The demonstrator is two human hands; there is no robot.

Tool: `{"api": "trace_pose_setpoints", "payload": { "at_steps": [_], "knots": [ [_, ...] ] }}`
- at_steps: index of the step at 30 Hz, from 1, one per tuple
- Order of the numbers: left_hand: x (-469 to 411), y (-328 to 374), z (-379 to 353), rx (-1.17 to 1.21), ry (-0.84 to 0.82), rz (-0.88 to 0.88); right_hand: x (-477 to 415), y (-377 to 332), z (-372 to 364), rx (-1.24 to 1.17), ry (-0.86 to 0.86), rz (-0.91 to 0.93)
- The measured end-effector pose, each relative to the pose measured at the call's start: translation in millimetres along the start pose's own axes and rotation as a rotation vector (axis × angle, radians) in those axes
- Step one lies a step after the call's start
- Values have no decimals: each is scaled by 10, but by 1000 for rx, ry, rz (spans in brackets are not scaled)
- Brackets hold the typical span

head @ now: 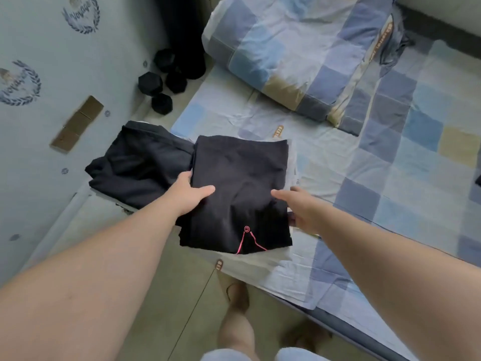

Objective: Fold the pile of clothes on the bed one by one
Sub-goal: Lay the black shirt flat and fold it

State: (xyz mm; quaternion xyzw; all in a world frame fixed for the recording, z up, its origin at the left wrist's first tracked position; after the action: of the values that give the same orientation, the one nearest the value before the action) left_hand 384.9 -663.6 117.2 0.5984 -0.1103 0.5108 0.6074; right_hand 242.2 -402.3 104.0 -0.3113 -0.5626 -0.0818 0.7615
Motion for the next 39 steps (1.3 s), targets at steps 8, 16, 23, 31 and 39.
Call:
{"api": "trace_pose_setpoints", "payload": {
  "at_steps": [8, 16, 23, 31, 39],
  "knots": [
    [-13, -639, 60, -141, 6, 60, -40, 200, -249, 302, 178, 70],
    [111, -665, 157, -403, 125, 77, 93, 501, -396, 368, 176, -6],
    [167, 25, -196, -797, 180, -506, 391, -172, -324, 1018, 656, 373],
    [-432, -373, -855, -1085, -48, -570, -353, -94, -800, 1379, 577, 493],
    [-574, -635, -1011, -1150, -68, -481, -804, 180, -849, 1414, 457, 430]
  ]
}}
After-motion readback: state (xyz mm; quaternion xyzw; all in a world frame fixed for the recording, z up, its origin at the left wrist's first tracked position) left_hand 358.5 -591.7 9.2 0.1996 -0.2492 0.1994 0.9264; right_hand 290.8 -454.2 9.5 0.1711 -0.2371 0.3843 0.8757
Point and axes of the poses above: each hand's wrist, its own x-axis away from the middle knuckle, its own z-axis out of the back of the hand, y = z × x, the point moved 9 cm from there along -x, towards the middle knuckle, and after that the axes turned 15 degrees about x, right-handed, at the moved point
